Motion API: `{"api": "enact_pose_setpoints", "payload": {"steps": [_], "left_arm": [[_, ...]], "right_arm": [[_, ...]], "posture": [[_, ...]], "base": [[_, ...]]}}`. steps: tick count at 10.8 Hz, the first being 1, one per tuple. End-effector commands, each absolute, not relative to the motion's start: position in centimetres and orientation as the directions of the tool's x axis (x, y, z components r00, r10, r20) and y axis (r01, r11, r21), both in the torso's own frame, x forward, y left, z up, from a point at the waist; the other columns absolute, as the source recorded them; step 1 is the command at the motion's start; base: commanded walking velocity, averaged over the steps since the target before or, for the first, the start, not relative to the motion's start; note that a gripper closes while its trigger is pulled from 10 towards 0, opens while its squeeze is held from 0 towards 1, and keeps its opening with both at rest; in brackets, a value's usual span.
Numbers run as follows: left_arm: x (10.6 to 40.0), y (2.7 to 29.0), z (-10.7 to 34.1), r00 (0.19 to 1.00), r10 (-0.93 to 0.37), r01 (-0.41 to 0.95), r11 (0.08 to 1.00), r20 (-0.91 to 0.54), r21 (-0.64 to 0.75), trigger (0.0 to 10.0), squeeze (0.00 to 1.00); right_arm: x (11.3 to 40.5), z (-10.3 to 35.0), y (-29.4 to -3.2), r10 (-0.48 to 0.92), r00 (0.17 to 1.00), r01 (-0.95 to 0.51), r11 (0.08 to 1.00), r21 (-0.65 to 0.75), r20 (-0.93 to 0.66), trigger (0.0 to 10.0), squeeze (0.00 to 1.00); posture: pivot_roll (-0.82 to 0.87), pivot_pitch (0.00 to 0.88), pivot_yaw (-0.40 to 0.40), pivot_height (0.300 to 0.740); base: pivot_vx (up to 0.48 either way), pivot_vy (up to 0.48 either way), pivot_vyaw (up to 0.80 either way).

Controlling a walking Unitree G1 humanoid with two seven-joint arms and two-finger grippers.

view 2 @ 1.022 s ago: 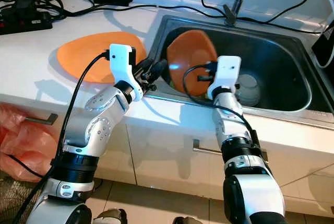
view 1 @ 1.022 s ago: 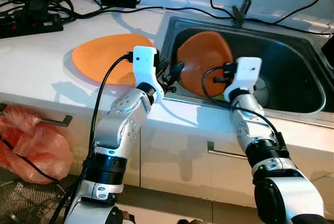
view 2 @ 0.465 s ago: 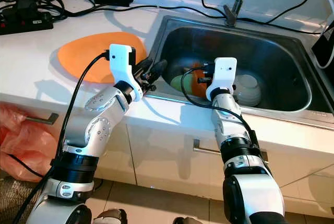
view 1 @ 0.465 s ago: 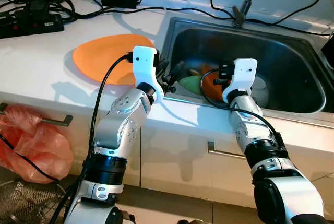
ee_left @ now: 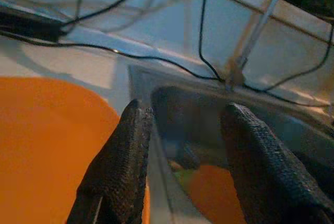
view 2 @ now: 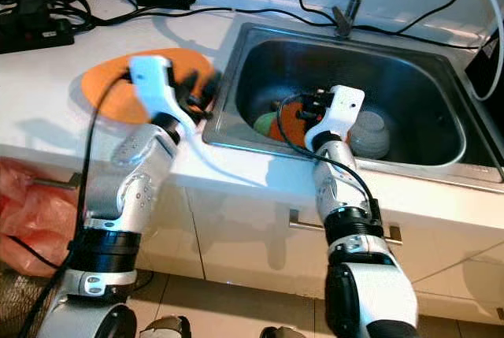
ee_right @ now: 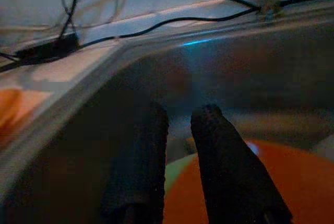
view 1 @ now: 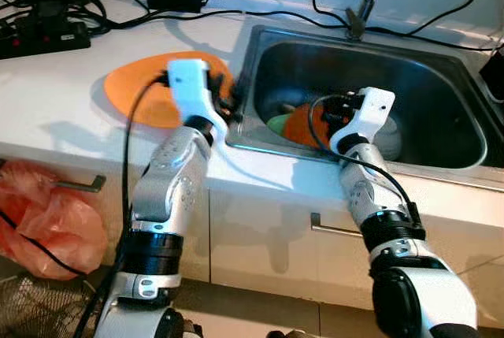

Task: Kitchen organization

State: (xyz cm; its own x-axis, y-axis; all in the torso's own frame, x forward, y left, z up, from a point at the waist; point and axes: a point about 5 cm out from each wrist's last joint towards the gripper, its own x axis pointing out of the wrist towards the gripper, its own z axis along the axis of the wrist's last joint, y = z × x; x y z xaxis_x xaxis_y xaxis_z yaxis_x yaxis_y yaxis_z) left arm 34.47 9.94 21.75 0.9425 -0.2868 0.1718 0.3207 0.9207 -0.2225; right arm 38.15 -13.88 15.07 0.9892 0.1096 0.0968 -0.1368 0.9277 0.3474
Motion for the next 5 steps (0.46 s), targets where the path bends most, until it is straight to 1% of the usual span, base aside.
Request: {"api": "enact_pose_setpoints", "payload": {"steps": [1,3,4,5], "left_arm": [[34.7,11.3,23.4,0.951,-0.214,0.262,0.940,0.221,-0.216,10.0,0.00],[34.8,15.9,24.3,0.969,0.001,0.061,0.968,0.248,-0.243,10.0,0.00],[34.5,18.5,24.3,0.962,0.107,-0.046,0.969,0.250,-0.242,10.0,0.00],[34.1,20.9,23.8,0.955,0.198,-0.147,0.962,0.219,-0.231,10.0,0.00]], "right_arm": [[38.4,16.0,-13.9,0.121,0.984,-0.161,0.910,0.382,0.128,10.0,0.00],[38.3,15.9,-13.8,0.143,0.980,-0.187,0.894,0.408,0.135,10.0,0.00],[38.3,15.8,-13.7,0.156,0.979,-0.196,0.893,0.405,0.131,10.0,0.00],[38.2,15.8,-13.7,0.157,0.979,-0.197,0.891,0.408,0.129,10.0,0.00]], "posture": [[0.13,0.086,-0.084,0.740],[0.13,0.086,-0.083,0.740],[0.13,0.085,-0.083,0.740],[0.13,0.085,-0.082,0.740]], "base": [[0.000,0.000,0.00],[0.000,0.000,0.00],[0.000,0.000,0.00],[0.000,0.000,0.00]]}}
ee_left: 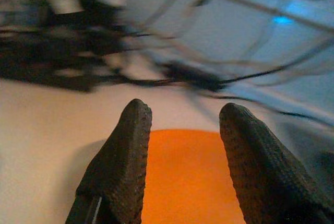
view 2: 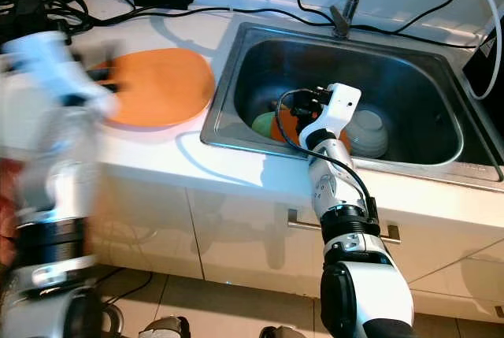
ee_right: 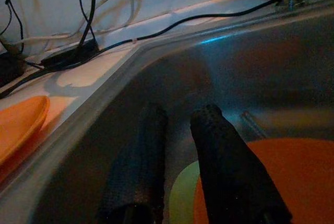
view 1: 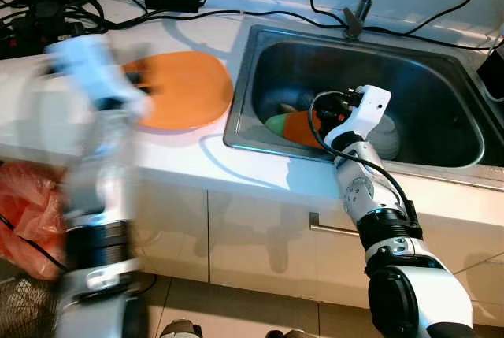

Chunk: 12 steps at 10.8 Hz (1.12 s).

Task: Kitchen organization

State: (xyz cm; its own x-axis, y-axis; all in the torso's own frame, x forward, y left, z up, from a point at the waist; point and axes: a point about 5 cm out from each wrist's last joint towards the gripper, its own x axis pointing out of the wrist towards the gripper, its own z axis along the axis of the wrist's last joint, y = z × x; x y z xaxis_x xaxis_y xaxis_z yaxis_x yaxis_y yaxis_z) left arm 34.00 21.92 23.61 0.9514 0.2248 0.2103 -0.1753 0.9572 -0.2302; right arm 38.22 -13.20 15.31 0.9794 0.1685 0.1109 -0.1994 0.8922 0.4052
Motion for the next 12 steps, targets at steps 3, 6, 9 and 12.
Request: {"api": "enact_pose_setpoints", "payload": {"steps": [3,6,9,12], "left_arm": [[33.1,24.7,22.3,0.917,0.382,-0.345,0.905,0.117,-0.250,10.0,0.00],[32.9,25.0,20.9,0.928,0.371,-0.355,0.856,-0.031,-0.375,10.0,0.00],[33.1,23.7,21.1,0.968,0.235,-0.246,0.845,-0.083,-0.475,10.0,0.00],[33.4,23.4,21.5,0.980,0.157,-0.197,0.815,-0.119,-0.545,10.0,0.00]], "right_arm": [[38.2,15.7,-13.6,0.166,0.978,-0.203,0.888,0.412,0.125,10.0,0.00],[38.2,15.7,-13.5,0.173,0.977,-0.209,0.888,0.409,0.124,10.0,0.00],[38.2,15.7,-13.4,0.178,0.976,-0.213,0.889,0.406,0.121,10.0,0.00],[38.2,15.7,-13.4,0.176,0.977,-0.211,0.889,0.407,0.121,10.0,0.00]], "posture": [[0.14,0.085,-0.087,0.740],[0.14,0.085,-0.087,0.740],[0.14,0.091,-0.089,0.740],[0.13,0.096,-0.087,0.740]], "base": [[0.000,0.000,0.00],[0.000,0.000,0.00],[0.000,0.000,0.00],[0.000,0.000,0.00]]}}
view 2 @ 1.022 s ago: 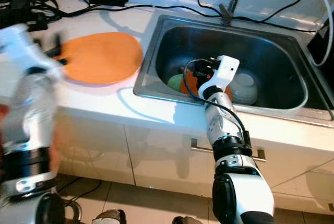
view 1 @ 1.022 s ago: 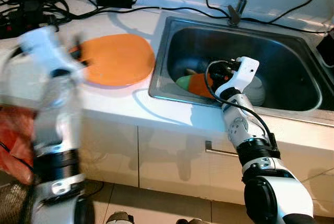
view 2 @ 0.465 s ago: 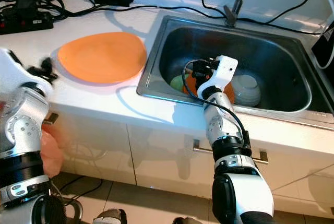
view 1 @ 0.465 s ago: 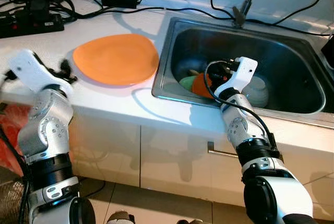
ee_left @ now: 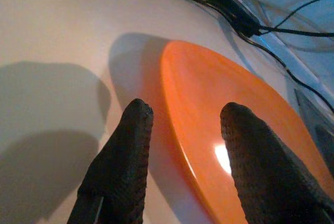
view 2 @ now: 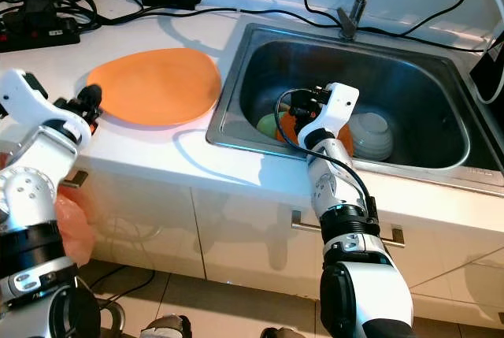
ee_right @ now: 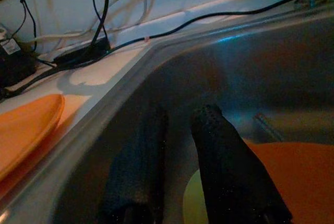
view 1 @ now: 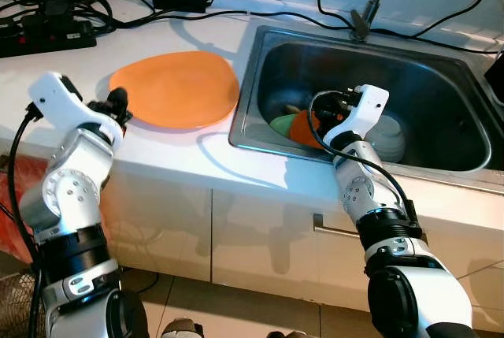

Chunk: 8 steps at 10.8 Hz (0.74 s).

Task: Kitchen organization

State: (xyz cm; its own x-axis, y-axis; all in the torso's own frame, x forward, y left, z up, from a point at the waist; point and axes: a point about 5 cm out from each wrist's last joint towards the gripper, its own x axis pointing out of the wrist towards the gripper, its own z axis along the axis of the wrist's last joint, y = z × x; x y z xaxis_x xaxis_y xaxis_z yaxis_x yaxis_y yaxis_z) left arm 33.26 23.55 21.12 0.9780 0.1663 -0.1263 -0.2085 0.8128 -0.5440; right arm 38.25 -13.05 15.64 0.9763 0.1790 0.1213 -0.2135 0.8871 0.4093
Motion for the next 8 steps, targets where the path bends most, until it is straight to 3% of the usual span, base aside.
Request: {"api": "enact_pose_setpoints", "payload": {"steps": [1,8], "left_arm": [[33.4,23.3,21.3,0.980,0.144,-0.195,0.804,-0.135,-0.561,10.0,0.00],[34.3,21.2,19.3,0.985,0.000,-0.125,0.686,-0.172,-0.717,10.0,0.00]], "right_arm": [[38.2,15.7,-13.5,0.175,0.977,-0.210,0.888,0.409,0.122,10.0,0.00],[38.1,15.8,-13.6,0.172,0.978,-0.207,0.887,0.413,0.121,10.0,0.00]], "posture": [[0.13,0.096,-0.086,0.740],[0.12,0.098,-0.087,0.740]], "base": [[0.000,0.000,0.00],[0.000,0.000,0.00]]}}
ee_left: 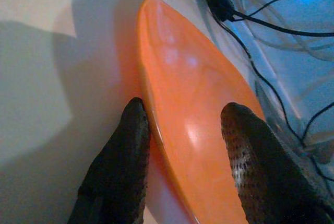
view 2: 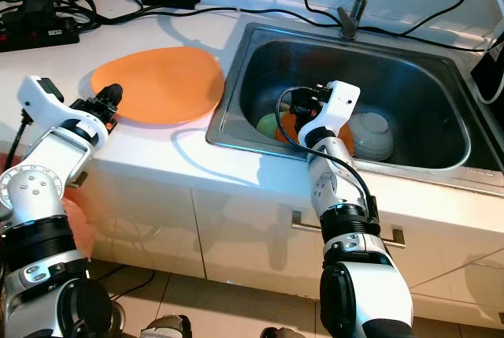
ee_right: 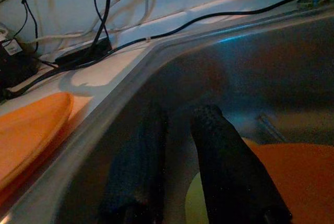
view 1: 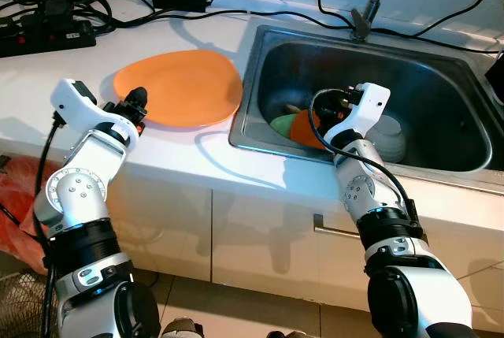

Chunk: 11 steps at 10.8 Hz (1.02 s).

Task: Kitchen organization

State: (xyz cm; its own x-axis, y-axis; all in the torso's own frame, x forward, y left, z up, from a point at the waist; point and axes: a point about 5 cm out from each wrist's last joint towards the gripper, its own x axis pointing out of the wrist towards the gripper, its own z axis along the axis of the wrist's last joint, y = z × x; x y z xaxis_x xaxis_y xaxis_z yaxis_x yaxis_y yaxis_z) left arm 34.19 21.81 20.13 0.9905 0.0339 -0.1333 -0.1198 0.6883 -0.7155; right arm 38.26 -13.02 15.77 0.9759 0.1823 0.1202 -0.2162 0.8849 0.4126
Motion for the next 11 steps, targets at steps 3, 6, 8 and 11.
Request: {"api": "enact_pose_setpoints", "payload": {"steps": [3,6,8,11], "left_arm": [[34.7,19.8,19.2,0.988,-0.071,-0.062,0.643,-0.140,-0.764,10.0,0.00],[34.8,18.1,18.5,0.975,-0.151,-0.027,0.642,-0.161,-0.766,4.7,0.00],[34.9,17.6,18.3,0.970,-0.167,-0.027,0.647,-0.176,-0.762,0.0,0.00],[35.0,17.6,18.4,0.970,-0.175,-0.016,0.647,-0.169,-0.762,0.0,0.00]], "right_arm": [[38.1,15.8,-13.6,0.170,0.978,-0.205,0.885,0.418,0.121,10.0,0.00],[38.1,15.8,-13.7,0.166,0.979,-0.201,0.884,0.422,0.119,10.0,0.00],[38.2,15.8,-13.6,0.168,0.979,-0.203,0.883,0.423,0.118,10.0,0.00],[38.1,15.7,-13.6,0.170,0.979,-0.203,0.883,0.424,0.113,10.0,0.00]], "posture": [[0.12,0.098,-0.085,0.740],[0.12,0.097,-0.084,0.740],[0.12,0.093,-0.082,0.740],[0.12,0.089,-0.081,0.740]], "base": [[0.000,0.000,0.00],[0.000,0.000,0.00],[0.000,0.000,0.00],[0.000,0.000,0.00]]}}
